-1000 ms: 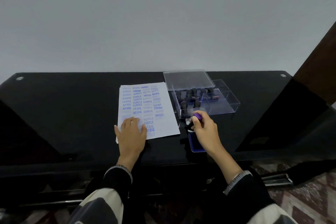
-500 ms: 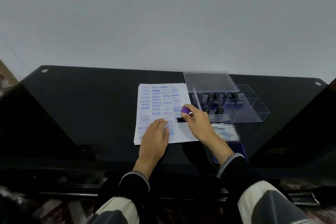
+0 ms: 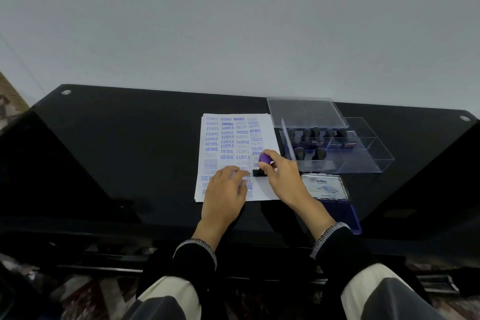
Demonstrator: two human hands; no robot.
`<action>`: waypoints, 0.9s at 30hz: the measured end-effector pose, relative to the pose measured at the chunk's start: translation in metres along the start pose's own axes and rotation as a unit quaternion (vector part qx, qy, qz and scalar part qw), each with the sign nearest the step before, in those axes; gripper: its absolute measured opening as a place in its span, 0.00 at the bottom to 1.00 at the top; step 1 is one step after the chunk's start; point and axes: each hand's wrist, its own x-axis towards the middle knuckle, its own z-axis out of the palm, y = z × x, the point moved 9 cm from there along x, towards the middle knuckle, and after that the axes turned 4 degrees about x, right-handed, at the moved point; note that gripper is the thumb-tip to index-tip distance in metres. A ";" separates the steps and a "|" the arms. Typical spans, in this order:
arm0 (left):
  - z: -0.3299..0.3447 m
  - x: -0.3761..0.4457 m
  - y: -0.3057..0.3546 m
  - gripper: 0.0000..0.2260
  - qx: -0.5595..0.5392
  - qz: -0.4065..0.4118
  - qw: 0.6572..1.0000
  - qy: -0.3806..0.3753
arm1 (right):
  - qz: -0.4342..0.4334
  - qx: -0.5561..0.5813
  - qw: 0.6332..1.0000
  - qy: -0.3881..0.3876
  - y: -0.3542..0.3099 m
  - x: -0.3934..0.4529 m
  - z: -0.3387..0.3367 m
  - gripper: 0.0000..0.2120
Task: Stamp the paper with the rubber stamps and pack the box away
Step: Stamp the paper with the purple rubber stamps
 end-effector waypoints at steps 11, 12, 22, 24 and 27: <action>0.005 0.000 -0.003 0.13 0.018 0.001 1.000 -0.014 | -0.009 -0.007 1.000 0.003 -0.004 -0.004 0.003 0.05; 0.006 0.000 -0.003 0.13 0.021 0.000 1.000 -0.015 | -0.012 -0.009 1.000 0.004 -0.004 -0.004 0.003 0.05; 0.002 -0.001 -0.001 0.14 0.014 -0.003 1.000 -0.015 | -0.013 -0.042 0.999 0.016 -0.004 -0.006 0.005 0.04; 0.002 -0.001 -0.001 0.14 0.008 -0.003 1.000 -0.017 | -0.016 -0.049 0.998 0.023 -0.005 -0.005 0.005 0.03; 0.000 -0.001 -0.001 0.13 0.001 -0.005 1.000 -0.004 | -0.029 -0.047 0.998 0.036 -0.008 -0.007 0.004 0.03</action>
